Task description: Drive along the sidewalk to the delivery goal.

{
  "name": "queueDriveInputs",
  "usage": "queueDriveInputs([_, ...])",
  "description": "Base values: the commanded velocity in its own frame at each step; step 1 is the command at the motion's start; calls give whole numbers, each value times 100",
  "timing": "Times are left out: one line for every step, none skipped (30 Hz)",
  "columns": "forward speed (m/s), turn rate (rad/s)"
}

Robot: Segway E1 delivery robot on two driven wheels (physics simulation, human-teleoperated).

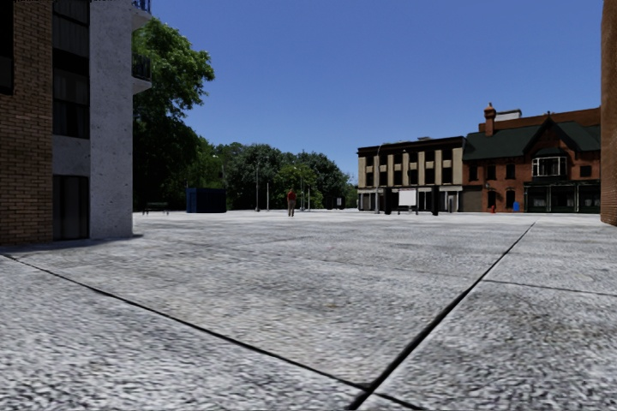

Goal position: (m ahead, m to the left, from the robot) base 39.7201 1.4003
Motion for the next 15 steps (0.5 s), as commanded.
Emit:
queueDriveInputs([200,0])
queueDriveInputs([200,0])
queueDriveInputs([200,0])
queueDriveInputs([200,0])
queueDriveInputs([200,0])
queueDriveInputs([200,0])
queueDriveInputs([200,0])
queueDriveInputs([200,0])
queueDriveInputs([200,0])
queueDriveInputs([200,0])
queueDriveInputs([200,0])
queueDriveInputs([200,0])
queueDriveInputs([200,0])
queueDriveInputs([200,0])
queueDriveInputs([200,0])
